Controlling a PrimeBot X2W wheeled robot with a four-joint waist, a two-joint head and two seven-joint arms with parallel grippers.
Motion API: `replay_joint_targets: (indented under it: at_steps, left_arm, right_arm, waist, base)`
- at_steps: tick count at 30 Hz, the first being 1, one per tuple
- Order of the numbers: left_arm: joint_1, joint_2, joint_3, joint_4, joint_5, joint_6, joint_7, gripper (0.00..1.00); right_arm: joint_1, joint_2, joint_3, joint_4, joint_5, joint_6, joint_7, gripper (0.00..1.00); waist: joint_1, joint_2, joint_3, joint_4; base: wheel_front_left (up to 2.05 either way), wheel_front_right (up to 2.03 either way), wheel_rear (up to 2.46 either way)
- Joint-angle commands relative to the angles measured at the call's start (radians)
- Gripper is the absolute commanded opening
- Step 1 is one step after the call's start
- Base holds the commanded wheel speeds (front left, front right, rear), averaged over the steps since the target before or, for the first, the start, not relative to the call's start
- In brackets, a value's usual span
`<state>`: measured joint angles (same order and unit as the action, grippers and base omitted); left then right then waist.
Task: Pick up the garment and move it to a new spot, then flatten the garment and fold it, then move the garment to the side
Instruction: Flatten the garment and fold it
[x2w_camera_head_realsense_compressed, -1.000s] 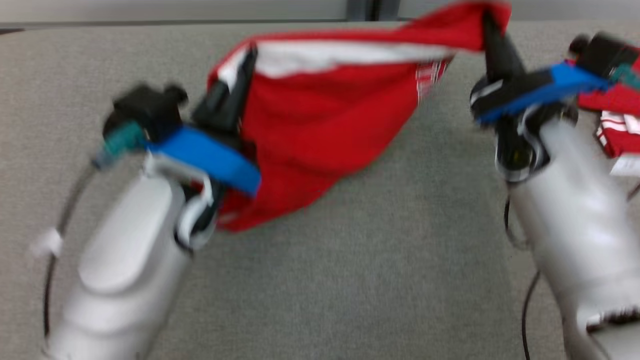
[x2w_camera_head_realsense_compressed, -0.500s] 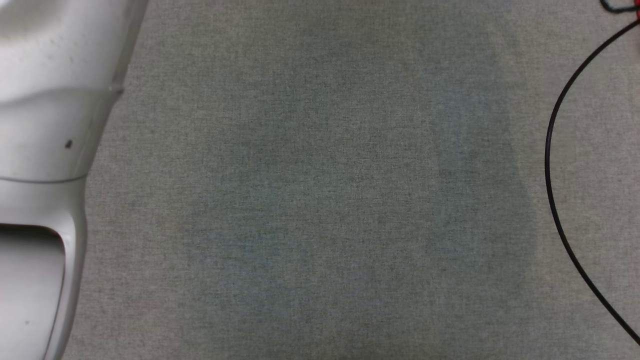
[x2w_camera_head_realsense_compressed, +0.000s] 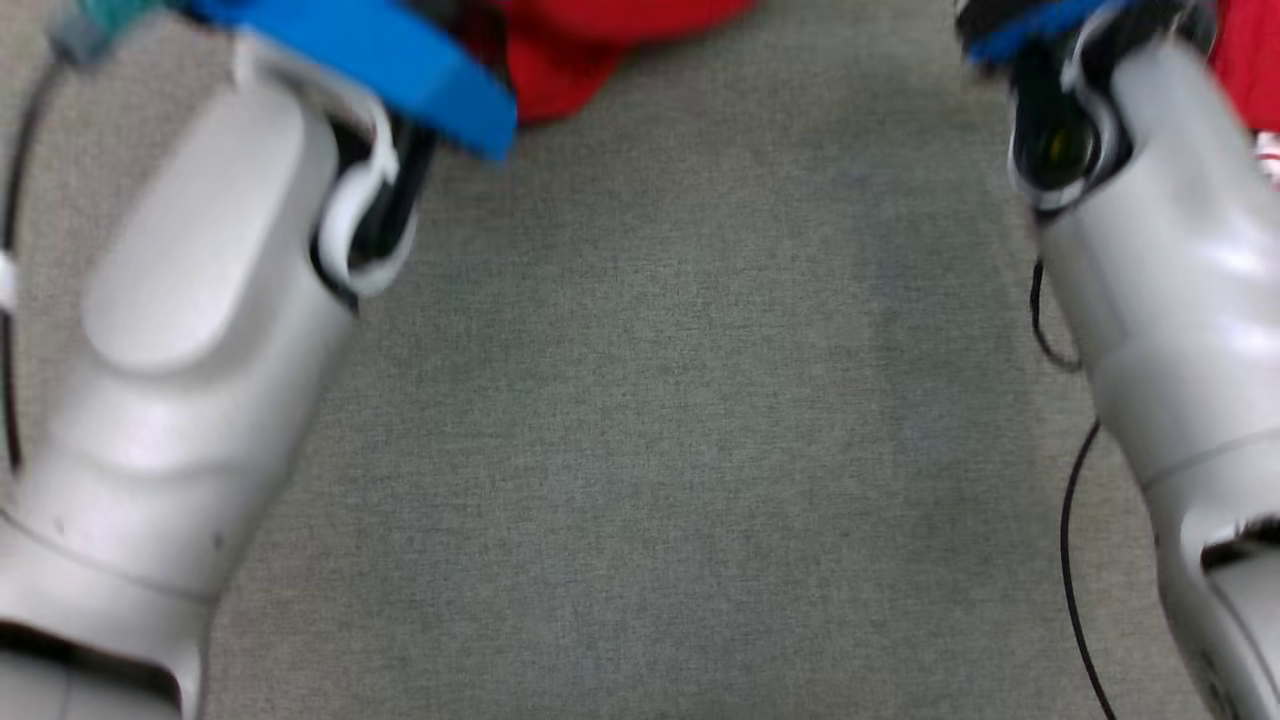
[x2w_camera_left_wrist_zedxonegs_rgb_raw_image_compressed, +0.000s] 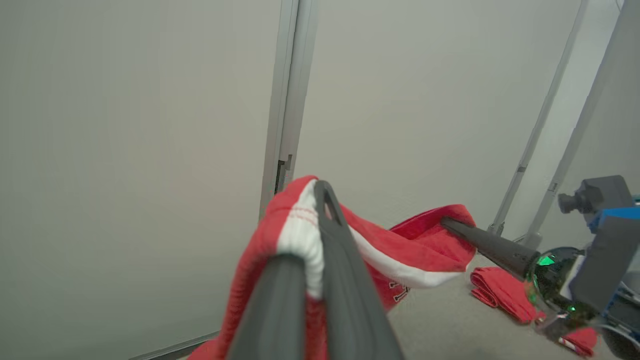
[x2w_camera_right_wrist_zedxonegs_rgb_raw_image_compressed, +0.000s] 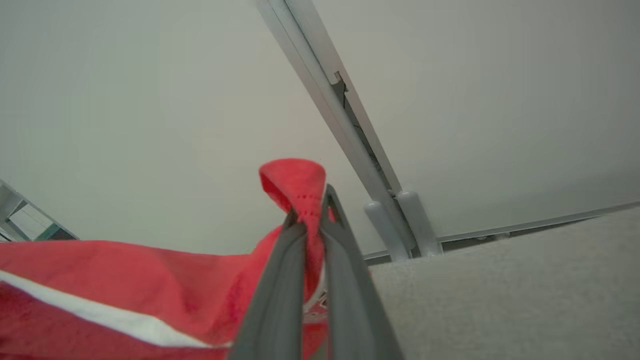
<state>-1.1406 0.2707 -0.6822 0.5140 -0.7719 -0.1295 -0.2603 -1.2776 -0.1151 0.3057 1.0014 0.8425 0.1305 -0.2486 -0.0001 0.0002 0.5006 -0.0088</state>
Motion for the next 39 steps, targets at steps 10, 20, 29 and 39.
replay_joint_targets:
  at_steps: [10,20,29,39]
  left_arm:
    - [0.589,-0.022,0.127,-0.245,0.154,0.037,-0.006,0.00]
    - [0.956,0.020,0.114,-0.364,0.146,0.010,-0.005,0.00]
    - [1.082,0.055,0.050,-0.404,0.151,0.013,0.006,0.00]
    - [0.994,0.010,0.051,-0.418,0.195,0.008,-0.003,0.00]
  right_arm:
    - [0.450,-0.101,0.109,-0.194,0.119,0.000,-0.013,0.00]
    - [0.833,-0.172,0.048,-0.397,0.204,0.000,-0.017,0.00]
    - [1.093,-0.146,-0.098,-0.572,0.174,0.000,-0.018,0.00]
    - [0.990,-0.089,-0.204,-0.683,0.049,0.000,0.032,0.00]
  waist:
    - [0.0001,-0.0002,-0.135,-0.022]
    - [0.0001,-0.0002,-0.245,0.003]
    - [0.0001,-0.0002,-0.271,0.028]
    - [0.0001,-0.0002,-0.246,0.050]
  base:
    - [0.00,0.00,0.00]
    - [0.00,0.00,0.00]
    - [0.00,0.00,0.00]
    - [0.00,0.00,0.00]
